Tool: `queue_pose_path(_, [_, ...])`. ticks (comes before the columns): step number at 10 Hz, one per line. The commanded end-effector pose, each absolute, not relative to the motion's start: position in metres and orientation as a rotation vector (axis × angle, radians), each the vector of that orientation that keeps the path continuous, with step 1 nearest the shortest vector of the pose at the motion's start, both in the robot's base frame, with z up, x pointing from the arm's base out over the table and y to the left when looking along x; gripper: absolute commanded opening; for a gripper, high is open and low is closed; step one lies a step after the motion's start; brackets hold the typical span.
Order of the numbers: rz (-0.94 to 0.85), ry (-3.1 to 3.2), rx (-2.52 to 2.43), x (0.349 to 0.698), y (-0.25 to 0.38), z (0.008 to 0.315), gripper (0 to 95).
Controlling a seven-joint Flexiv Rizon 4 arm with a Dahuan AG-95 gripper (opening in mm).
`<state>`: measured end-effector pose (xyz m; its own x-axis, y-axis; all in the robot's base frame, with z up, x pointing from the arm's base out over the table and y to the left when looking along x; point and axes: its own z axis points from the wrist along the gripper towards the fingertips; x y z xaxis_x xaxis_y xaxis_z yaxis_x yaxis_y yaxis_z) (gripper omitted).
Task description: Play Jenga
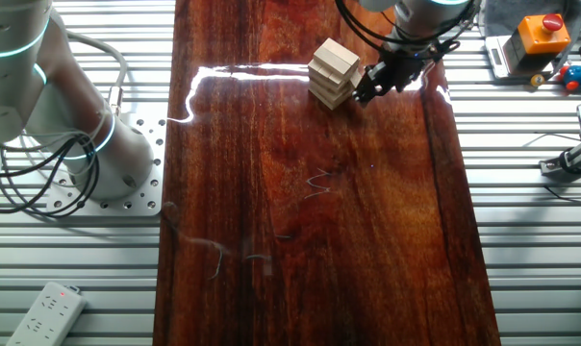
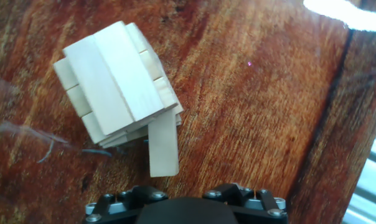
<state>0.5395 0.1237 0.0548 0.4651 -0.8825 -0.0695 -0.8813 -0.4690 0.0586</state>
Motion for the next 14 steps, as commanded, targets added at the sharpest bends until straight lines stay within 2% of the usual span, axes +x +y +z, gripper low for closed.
queue_pose_path(1, [-0.156,-1.585,2.698,0.5404,0.1249,0.0541,76.0])
queue_pose_path(14, [-0.177,-1.633,2.64,0.5393,0.1239,0.0526,76.0])
